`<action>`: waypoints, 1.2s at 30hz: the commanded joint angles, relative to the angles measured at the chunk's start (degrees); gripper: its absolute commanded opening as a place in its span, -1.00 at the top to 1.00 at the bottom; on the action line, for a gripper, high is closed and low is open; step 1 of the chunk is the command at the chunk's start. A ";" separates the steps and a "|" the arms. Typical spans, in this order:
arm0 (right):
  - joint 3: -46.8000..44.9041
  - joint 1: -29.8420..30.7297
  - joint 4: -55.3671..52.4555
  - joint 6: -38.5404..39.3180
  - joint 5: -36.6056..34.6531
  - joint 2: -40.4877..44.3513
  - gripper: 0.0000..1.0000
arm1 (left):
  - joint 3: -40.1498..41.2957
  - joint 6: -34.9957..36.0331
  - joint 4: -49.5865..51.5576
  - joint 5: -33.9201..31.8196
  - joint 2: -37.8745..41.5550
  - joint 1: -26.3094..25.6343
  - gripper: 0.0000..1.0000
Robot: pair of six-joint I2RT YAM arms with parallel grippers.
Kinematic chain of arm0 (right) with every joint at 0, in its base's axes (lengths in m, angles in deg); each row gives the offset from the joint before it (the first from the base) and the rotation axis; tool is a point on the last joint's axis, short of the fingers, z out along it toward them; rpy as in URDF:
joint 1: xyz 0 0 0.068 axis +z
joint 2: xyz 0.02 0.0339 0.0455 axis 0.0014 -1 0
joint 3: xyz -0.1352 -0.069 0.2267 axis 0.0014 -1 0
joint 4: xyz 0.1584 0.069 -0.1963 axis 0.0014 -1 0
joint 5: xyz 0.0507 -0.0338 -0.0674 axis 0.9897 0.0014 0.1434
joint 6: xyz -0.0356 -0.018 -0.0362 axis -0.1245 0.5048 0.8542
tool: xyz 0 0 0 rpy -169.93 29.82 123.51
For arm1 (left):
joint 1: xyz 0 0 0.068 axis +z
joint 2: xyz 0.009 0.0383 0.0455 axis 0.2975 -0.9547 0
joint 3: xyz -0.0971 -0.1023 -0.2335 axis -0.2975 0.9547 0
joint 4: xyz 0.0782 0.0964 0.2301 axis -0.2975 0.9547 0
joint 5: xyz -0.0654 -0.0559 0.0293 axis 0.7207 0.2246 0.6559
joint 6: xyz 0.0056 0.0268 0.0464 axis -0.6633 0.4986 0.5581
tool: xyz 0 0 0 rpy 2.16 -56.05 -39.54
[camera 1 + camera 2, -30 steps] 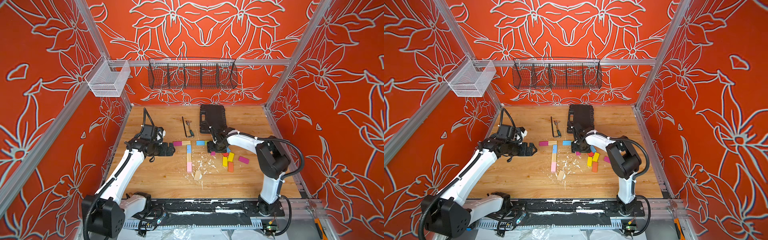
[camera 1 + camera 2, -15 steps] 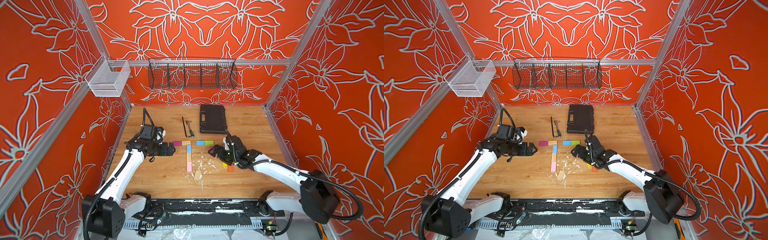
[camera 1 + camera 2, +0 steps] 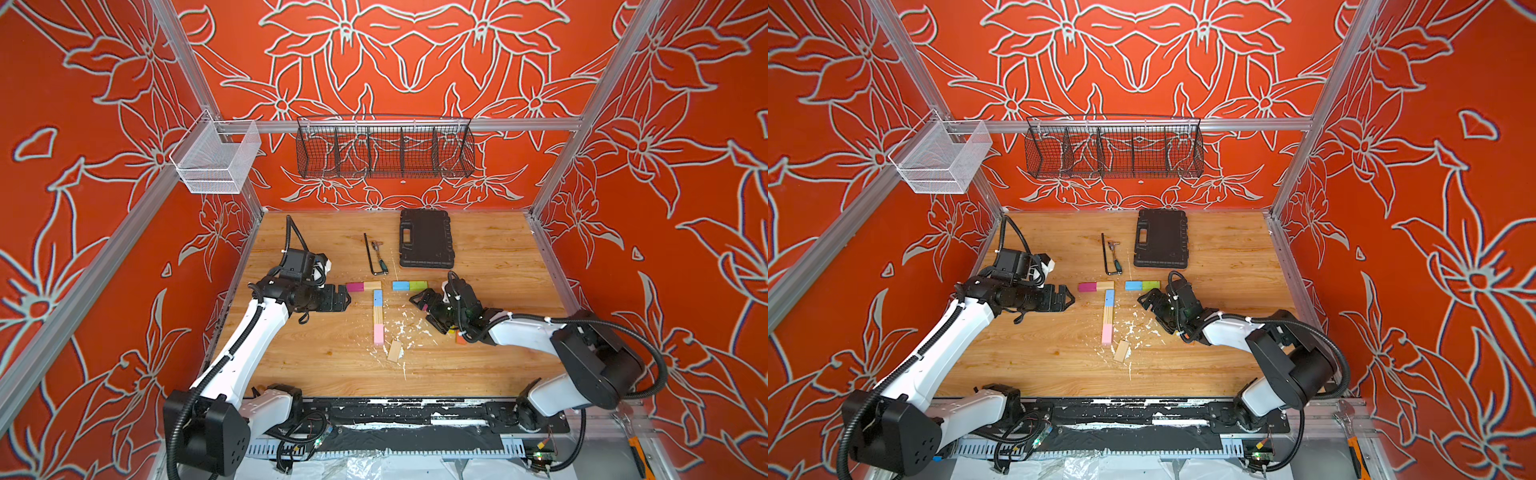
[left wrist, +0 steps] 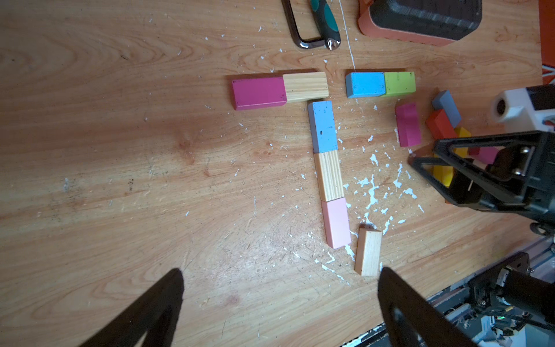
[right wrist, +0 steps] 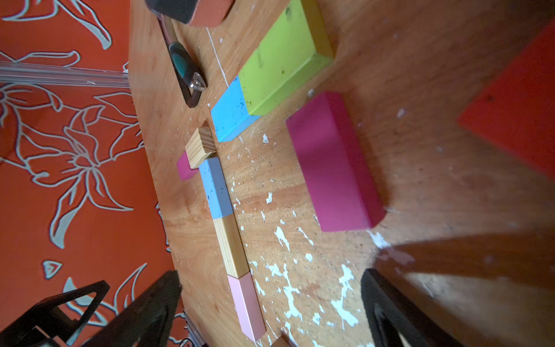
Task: Assemble the number 7 with building blocks
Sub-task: Assemble the building block at the center of the board.
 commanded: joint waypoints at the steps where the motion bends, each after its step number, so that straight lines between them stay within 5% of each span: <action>1: -0.70 0.12 5.61 -3.30 0.37 -1.52 -0.93 | 0.75 1.01 -0.09 0.43 0.39 0.50 -0.95; 36: -3.06 -4.19 10.91 -3.94 4.12 -8.41 -0.91 | 0.70 1.14 -0.18 0.50 -0.47 0.95 -0.95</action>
